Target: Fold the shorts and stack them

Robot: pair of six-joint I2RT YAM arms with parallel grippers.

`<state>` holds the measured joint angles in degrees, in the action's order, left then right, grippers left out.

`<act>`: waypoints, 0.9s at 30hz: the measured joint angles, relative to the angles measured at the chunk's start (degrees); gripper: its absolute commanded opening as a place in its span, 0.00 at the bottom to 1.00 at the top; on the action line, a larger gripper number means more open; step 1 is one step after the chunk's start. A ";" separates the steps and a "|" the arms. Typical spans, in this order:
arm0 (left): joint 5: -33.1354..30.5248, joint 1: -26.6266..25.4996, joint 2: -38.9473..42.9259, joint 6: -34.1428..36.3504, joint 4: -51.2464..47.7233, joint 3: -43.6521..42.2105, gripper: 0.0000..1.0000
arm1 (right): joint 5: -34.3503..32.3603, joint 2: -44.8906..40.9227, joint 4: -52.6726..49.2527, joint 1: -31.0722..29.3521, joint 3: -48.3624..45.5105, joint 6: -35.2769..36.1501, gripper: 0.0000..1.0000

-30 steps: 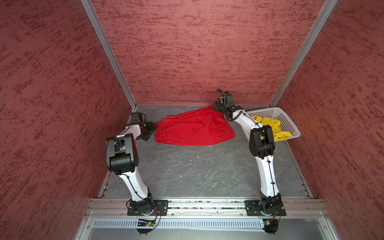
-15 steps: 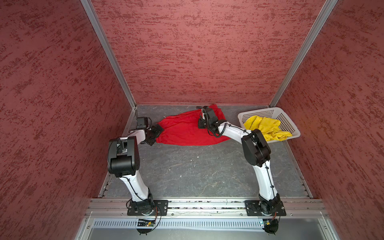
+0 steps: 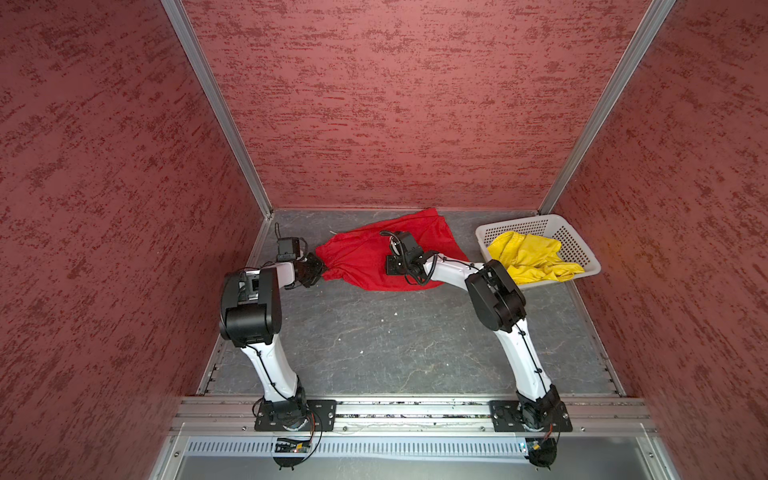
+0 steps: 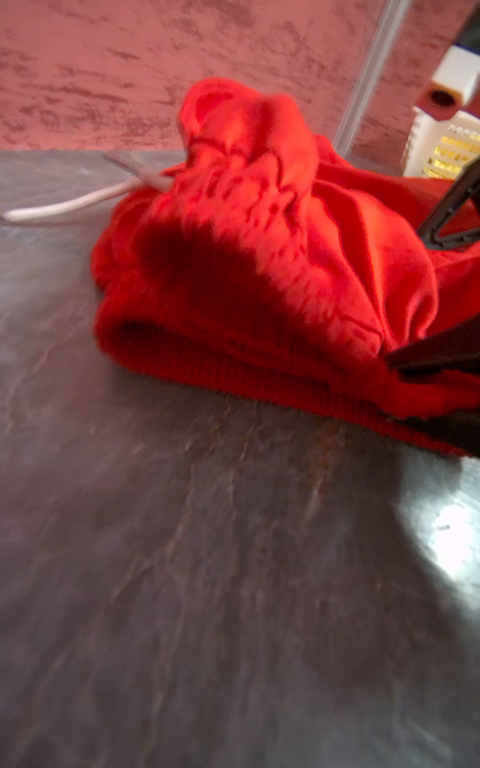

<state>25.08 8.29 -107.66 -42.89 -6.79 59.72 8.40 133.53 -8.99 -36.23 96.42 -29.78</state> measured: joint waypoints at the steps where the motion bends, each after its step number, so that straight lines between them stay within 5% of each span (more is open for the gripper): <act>1: 0.04 0.00 0.17 0.33 -0.17 0.02 0.00 | 0.09 -0.09 0.52 -0.02 -0.37 -0.26 0.18; 10: -3.45 -0.68 5.99 5.07 -12.87 4.94 0.00 | 0.76 -2.43 3.17 -0.81 -4.50 -0.94 0.23; 19: -7.58 -1.88 8.87 10.10 -23.63 8.61 0.00 | -5.29 -13.88 2.45 -7.48 -14.95 13.97 0.61; 27: -7.56 -1.60 8.87 12.02 -27.54 9.16 0.00 | -12.79 -22.32 12.81 -14.19 -19.10 28.37 0.76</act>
<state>17.52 6.70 -98.78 -30.87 -34.33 68.88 -4.38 111.22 3.81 -50.41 77.32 -1.41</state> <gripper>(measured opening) 0.066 0.746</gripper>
